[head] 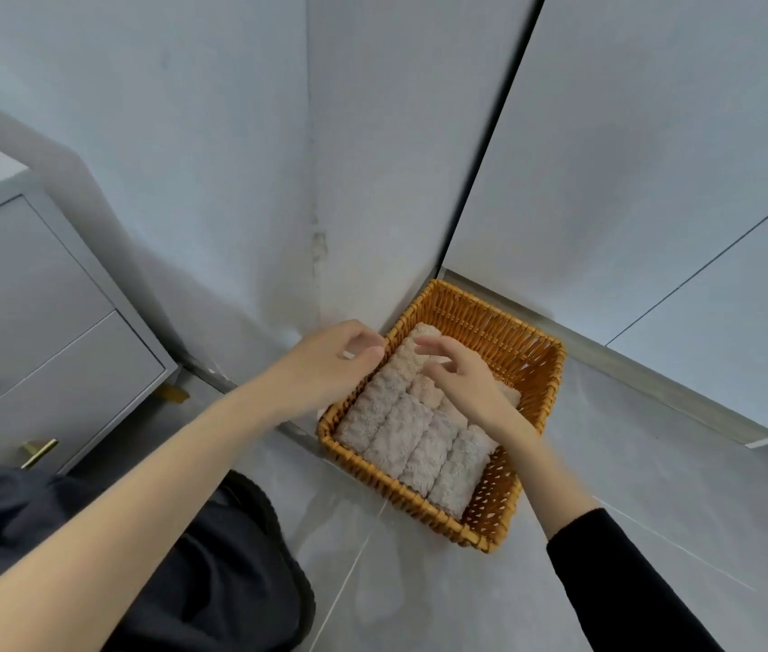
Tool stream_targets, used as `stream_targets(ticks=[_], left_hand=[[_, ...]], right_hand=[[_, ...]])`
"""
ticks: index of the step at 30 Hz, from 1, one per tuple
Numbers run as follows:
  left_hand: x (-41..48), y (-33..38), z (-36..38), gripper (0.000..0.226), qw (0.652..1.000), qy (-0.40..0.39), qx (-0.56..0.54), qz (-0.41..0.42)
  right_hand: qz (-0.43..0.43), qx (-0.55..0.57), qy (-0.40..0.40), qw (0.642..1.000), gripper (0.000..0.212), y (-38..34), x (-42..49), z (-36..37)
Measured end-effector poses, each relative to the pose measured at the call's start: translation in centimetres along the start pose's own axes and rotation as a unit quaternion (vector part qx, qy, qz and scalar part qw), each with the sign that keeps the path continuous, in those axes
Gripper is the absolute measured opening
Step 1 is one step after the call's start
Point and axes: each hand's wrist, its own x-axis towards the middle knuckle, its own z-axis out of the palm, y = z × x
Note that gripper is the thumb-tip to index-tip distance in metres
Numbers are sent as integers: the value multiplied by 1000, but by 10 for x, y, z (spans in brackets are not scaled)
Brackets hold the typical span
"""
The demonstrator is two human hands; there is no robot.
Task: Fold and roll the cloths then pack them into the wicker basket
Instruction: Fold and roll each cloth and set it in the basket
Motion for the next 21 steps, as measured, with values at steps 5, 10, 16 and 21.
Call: stream_targets(ticks=[5, 10, 16, 21], left_hand=[[-37, 15, -20, 21, 998, 55, -12, 22], [-81, 24, -54, 15, 986, 160, -28, 26], [-132, 25, -108, 17, 964, 251, -81, 22], [-180, 22, -155, 15, 944, 312, -106, 31]], right_hand=[[-80, 12, 11, 997, 33, -77, -46, -13], [-142, 52, 25, 988, 30, -143, -78, -14], [-193, 66, -4, 979, 30, -215, -88, 5], [-238, 59, -33, 969, 29, -269, -83, 35]])
